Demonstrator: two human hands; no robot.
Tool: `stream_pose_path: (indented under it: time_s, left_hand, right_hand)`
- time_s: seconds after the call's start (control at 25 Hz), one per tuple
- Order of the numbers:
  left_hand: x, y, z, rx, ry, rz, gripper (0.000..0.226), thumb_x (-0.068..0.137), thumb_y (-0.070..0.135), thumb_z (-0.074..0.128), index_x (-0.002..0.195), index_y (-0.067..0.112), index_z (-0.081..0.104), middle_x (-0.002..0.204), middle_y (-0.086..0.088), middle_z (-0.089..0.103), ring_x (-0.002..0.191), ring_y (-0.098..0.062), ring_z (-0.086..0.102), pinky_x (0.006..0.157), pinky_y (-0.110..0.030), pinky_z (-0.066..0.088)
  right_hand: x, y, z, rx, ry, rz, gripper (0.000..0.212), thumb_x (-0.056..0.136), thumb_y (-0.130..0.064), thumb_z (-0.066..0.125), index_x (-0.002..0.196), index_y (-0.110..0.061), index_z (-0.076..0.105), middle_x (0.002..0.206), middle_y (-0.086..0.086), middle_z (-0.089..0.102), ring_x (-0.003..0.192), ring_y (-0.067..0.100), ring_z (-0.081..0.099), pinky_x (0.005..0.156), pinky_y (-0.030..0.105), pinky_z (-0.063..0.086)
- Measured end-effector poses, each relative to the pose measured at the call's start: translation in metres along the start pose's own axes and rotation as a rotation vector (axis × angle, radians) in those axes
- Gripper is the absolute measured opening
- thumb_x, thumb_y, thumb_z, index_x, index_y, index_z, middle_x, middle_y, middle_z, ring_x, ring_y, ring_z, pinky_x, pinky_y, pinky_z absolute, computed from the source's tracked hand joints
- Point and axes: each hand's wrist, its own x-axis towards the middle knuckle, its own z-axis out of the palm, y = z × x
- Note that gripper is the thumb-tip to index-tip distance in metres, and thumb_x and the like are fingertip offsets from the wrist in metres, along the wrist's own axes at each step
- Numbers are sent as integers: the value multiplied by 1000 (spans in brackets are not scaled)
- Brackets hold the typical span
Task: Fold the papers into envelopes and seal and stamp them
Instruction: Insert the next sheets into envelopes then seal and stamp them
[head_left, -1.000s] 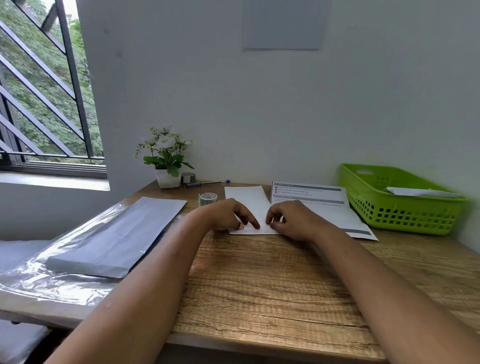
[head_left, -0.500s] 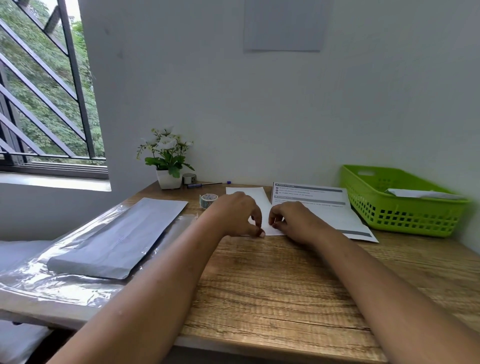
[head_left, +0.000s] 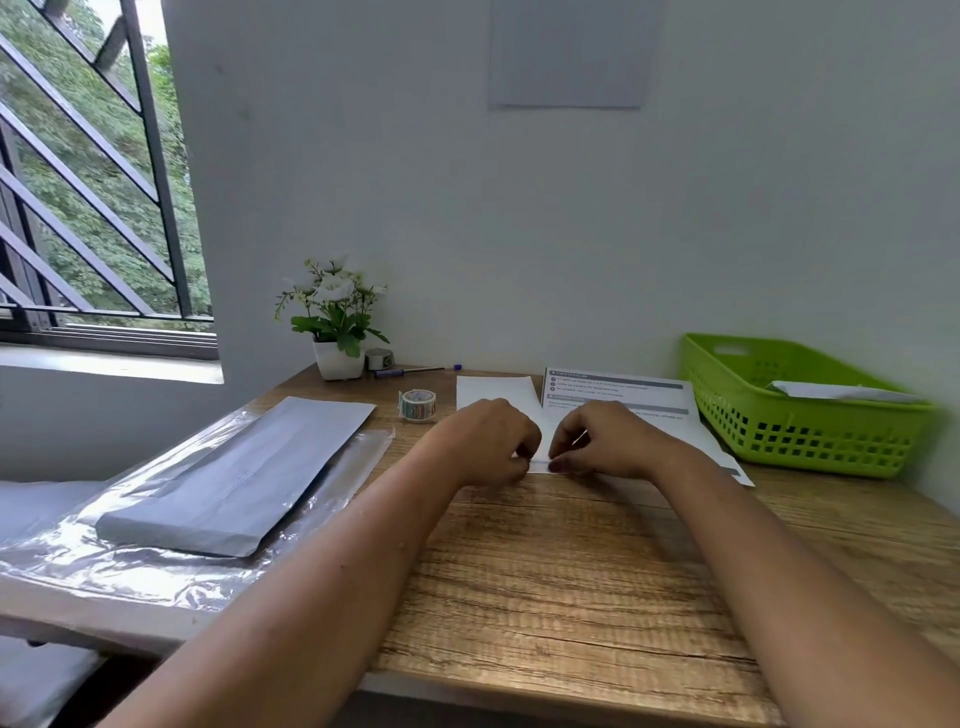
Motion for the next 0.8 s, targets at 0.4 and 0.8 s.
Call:
stream_pose_path:
  time_s: [0.4, 0.8]
  left_hand:
    - [-1, -8, -2, -19, 65, -39, 32, 83, 50, 59, 109, 32, 58, 112, 8, 64, 102, -13, 55, 77, -33, 48]
    - [-6, -13, -15, -19, 375, -183, 20, 95, 24, 48, 108, 24, 62, 99, -2, 68, 92, -23, 62, 69, -35, 47]
  right_hand:
    - [5, -6, -1, -56, 36, 43, 24, 99, -18, 42, 106, -4, 60, 110, 8, 53, 96, 20, 52, 87, 36, 49]
    - [5, -5, -10, 196, 404, -121, 5, 93, -19, 56, 94, -19, 61, 104, 1, 54, 96, 16, 56, 86, 25, 49]
